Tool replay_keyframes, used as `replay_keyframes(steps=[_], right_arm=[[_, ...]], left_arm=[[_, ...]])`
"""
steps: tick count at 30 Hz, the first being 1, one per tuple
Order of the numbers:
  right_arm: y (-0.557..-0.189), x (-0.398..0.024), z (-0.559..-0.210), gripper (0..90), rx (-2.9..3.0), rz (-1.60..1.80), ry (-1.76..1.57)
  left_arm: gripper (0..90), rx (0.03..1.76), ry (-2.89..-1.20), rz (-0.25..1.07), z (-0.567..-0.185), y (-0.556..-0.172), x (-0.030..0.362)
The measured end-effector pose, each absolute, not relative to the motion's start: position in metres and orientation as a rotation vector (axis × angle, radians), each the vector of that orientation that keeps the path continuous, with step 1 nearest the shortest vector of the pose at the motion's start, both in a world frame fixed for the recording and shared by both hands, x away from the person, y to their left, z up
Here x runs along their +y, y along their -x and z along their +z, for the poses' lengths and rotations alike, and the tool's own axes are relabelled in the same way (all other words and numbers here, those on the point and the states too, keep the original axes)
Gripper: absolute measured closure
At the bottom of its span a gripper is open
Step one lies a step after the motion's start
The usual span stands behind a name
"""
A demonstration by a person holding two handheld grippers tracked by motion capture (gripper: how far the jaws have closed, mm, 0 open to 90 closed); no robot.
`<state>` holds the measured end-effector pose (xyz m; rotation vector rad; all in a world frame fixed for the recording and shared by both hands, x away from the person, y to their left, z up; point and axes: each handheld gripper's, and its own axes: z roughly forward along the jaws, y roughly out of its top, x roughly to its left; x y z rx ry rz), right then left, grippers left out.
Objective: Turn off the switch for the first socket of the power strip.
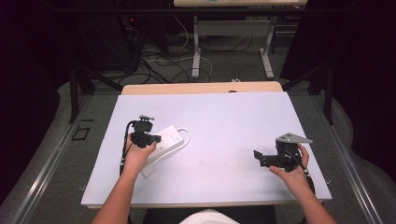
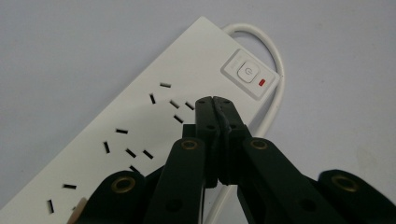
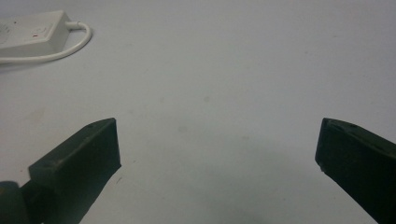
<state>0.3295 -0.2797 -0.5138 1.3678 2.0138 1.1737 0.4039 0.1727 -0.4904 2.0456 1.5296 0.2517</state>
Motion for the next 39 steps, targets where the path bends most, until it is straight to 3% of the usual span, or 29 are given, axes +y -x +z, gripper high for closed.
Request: replay_keyframes(steps=[39], right_arm=[[-0.330,-0.279,-0.516,0.0,2.039,1.174,-1.362]], left_arm=[[90.0,1.585,-2.080,0.188,-0.513,-0.411,0.174]])
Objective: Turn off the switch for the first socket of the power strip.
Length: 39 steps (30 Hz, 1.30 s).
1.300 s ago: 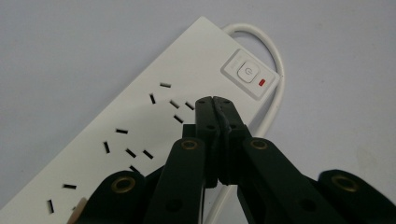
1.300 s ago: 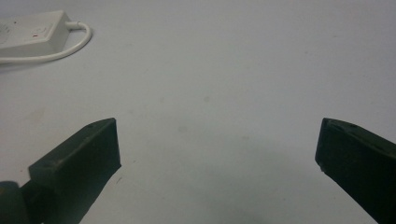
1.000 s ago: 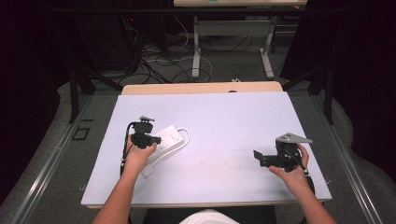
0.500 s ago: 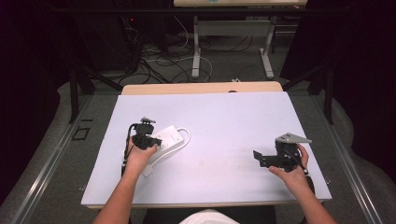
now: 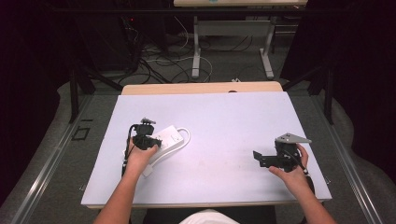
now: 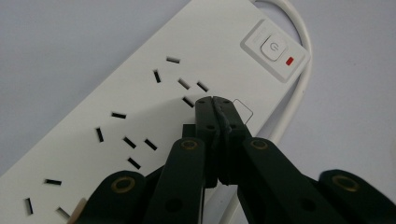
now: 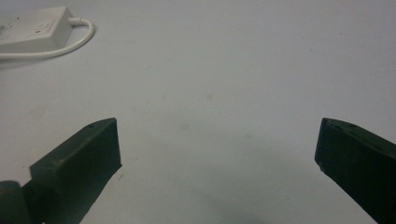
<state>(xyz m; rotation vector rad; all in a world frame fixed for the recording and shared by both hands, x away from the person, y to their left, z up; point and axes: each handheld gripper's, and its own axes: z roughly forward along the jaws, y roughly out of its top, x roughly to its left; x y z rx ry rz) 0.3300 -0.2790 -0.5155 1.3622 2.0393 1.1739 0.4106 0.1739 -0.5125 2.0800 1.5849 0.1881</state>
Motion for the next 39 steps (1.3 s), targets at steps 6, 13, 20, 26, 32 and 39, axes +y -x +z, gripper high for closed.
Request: replay_keyframes(steps=[6,13,20,26,32,39], right_arm=[[-0.3299,-0.2793,-0.5155,0.0,2.043,1.169,-1.364],[-0.3302,-0.2794,-0.5159,0.0,2.047,1.171,-1.360],[-0.3303,-0.2794,-0.5159,0.0,2.045,1.173,-1.362],[-0.3301,-0.2793,-0.5158,0.0,2.048,1.175,-1.362],[-0.3302,-0.2792,-0.5158,0.0,2.045,1.175,-1.361],[-0.3302,-0.2792,-0.5157,0.0,2.045,1.176,-1.360]], left_arm=[[89.9,1.589,-2.068,0.197,-0.5134,-0.4102,0.1733],[89.8,1.582,-2.070,0.196,-0.5137,-0.4103,0.1738],[89.7,1.576,-2.077,0.202,-0.5138,-0.4100,0.1735],[89.7,1.570,-2.080,0.205,-0.5141,-0.4095,0.1739],[90.0,1.566,-2.083,0.208,-0.5147,-0.4094,0.1737],[90.0,1.571,-2.086,0.198,-0.5165,-0.4099,0.1747]])
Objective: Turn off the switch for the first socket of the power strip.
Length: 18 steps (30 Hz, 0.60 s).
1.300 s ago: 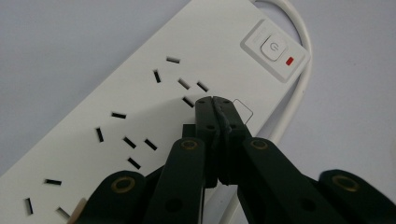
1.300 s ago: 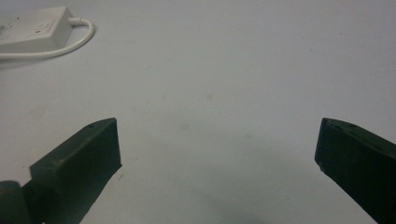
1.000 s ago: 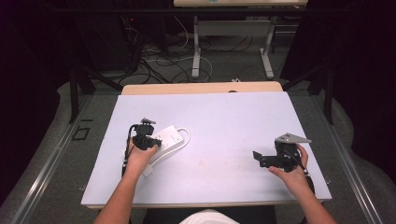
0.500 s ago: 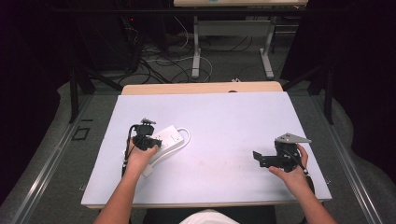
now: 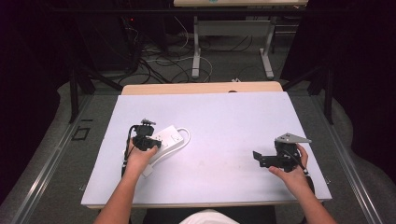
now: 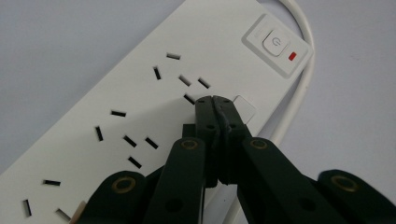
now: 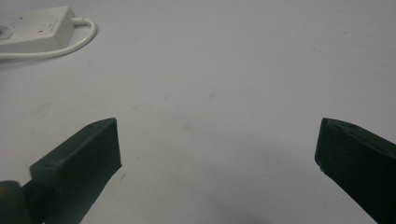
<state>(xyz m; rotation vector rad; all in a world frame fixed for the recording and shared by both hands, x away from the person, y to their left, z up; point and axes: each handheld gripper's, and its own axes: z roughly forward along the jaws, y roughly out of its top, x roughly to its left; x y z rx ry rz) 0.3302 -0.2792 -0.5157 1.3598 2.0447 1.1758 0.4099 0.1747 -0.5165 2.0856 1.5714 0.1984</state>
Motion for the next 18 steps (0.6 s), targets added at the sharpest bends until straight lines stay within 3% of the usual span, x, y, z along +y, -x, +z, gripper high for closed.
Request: replay_keyframes(steps=[18], right_arm=[[-0.3304,-0.2798,-0.5160,0.0,2.045,1.179,-1.362]], left_arm=[[90.0,1.577,-2.081,0.200,-0.5162,-0.4097,0.1749]])
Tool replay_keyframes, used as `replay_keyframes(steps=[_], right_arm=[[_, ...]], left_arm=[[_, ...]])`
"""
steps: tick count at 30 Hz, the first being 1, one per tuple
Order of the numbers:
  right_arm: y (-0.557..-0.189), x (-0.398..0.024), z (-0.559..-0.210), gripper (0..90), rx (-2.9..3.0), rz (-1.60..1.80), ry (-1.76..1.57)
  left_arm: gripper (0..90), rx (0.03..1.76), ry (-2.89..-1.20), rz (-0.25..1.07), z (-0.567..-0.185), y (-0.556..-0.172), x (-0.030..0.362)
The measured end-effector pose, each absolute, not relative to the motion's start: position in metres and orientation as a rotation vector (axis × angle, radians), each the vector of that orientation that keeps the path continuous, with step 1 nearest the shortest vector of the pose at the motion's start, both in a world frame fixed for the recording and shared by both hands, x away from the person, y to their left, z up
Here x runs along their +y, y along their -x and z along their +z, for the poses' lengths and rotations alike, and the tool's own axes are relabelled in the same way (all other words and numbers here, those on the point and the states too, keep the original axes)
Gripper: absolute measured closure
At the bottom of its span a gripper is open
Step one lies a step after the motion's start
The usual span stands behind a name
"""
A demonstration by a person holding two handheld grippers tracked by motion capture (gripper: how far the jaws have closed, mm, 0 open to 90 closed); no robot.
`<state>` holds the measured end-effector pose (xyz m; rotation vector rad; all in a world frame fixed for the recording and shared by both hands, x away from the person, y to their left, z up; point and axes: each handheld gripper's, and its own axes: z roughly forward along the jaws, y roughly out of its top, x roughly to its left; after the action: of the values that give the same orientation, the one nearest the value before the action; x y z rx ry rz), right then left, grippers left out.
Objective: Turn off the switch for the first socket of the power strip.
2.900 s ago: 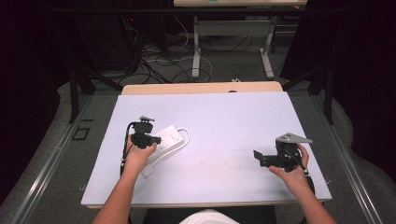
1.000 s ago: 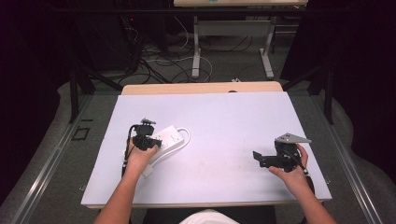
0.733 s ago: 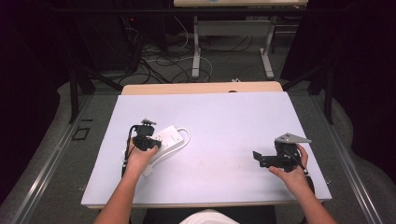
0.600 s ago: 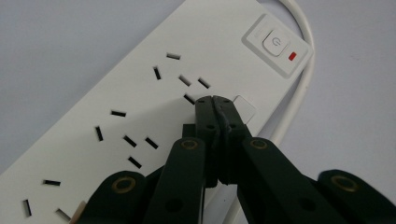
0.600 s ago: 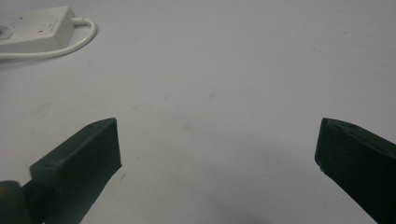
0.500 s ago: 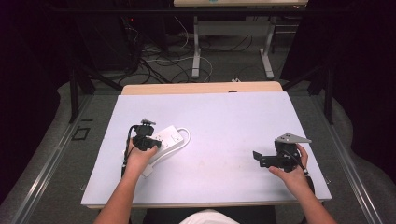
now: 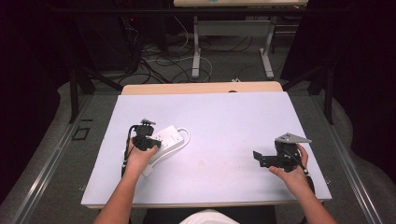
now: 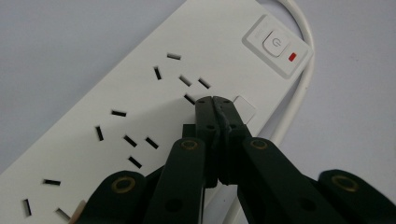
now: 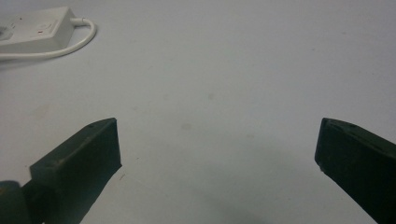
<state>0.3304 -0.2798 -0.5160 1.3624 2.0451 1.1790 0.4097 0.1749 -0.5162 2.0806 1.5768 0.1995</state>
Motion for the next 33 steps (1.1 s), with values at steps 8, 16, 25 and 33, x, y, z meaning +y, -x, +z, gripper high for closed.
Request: replay_keyframes(steps=[8,16,25,33], right_arm=[[-0.331,-0.280,-0.516,0.0,2.046,1.177,-1.356],[-0.330,-0.280,-0.516,0.0,2.046,1.180,-1.360],[-0.330,-0.280,-0.516,0.0,2.047,1.183,-1.362],[-0.331,-0.284,-0.517,0.0,2.040,1.188,-1.368]], left_arm=[[90.0,1.577,-2.083,0.199,-0.516,-0.410,0.175],[89.9,1.570,-2.078,0.196,-0.514,-0.409,0.176],[89.6,1.560,-2.063,0.195,-0.510,-0.407,0.177],[88.7,1.542,-2.062,0.197,-0.505,-0.406,0.178]])
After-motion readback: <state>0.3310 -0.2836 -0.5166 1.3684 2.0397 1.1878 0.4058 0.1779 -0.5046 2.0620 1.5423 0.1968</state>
